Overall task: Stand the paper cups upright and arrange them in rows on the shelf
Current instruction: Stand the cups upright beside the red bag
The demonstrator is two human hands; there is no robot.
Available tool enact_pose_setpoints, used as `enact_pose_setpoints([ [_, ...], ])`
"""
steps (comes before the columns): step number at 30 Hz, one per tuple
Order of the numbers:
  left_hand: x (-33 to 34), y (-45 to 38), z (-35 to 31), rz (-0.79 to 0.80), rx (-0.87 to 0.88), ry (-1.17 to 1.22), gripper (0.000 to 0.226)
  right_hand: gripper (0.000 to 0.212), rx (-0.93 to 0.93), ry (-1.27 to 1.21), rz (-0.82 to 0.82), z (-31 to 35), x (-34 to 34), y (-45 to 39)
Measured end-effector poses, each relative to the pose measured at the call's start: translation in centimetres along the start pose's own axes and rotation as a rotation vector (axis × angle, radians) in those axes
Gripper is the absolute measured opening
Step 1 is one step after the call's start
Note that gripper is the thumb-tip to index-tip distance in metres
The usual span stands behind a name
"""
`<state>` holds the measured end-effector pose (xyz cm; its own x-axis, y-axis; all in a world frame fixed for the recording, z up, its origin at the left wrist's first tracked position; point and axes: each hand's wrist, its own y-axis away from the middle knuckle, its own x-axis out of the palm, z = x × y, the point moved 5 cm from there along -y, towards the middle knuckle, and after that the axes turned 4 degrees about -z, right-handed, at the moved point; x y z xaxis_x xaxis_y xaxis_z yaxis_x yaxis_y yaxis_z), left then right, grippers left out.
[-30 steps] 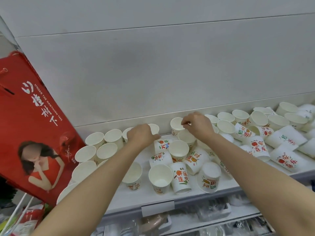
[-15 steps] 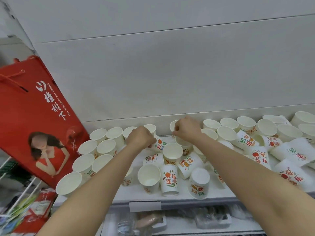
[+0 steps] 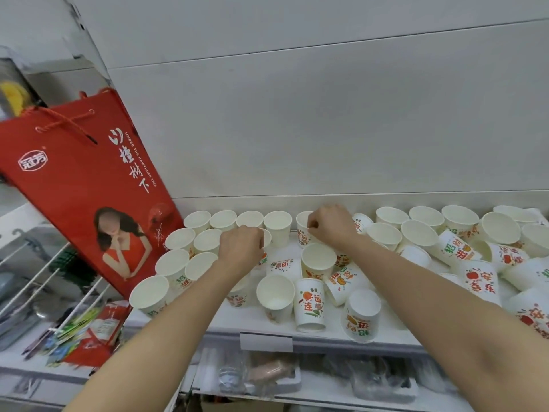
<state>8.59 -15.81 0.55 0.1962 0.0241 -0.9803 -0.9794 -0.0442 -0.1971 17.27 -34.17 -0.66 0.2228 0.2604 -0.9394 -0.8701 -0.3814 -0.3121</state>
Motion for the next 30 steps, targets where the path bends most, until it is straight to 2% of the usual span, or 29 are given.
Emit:
enact_pose_setpoints([
  [6,0.0,-0.8,0.2,0.001,0.055,0.115,0.015,0.013,-0.05,-0.092,0.01,0.4,0.2,0.1],
  [9,-1.3,-1.1,-1.8,-0.047,0.205,0.207,0.02,0.017,-0.003,-0.205,-0.108,-0.3,-1.9,0.6],
  [12,-2.1,-1.1,-5.6,-0.002,0.396,0.28,0.019,0.013,0.095,-0.151,-0.192,-3.2,-3.8,2.2],
  [17,-0.7,-1.5,-9.4,0.195,0.509,0.299,0.019,0.011,0.217,-0.136,-0.106,-7.5,-4.2,4.6],
  [20,-0.7,-2.3,-8.9,0.12,0.438,0.343,0.018,0.022,0.288,-0.028,-0.114,-8.6,-4.5,4.6],
  [22,-0.7,-2.9,-7.7,0.047,0.375,0.314,0.018,0.028,0.321,0.084,-0.049,-8.7,-4.5,4.0],
  [26,1.2,-2.4,-6.6,0.18,0.387,0.294,0.024,0.031,0.366,0.192,0.14,-8.3,-3.5,2.4],
  [30,2.1,-1.7,-6.2,0.249,0.397,0.314,0.036,0.039,0.394,0.253,0.197,-7.7,-2.5,1.4],
])
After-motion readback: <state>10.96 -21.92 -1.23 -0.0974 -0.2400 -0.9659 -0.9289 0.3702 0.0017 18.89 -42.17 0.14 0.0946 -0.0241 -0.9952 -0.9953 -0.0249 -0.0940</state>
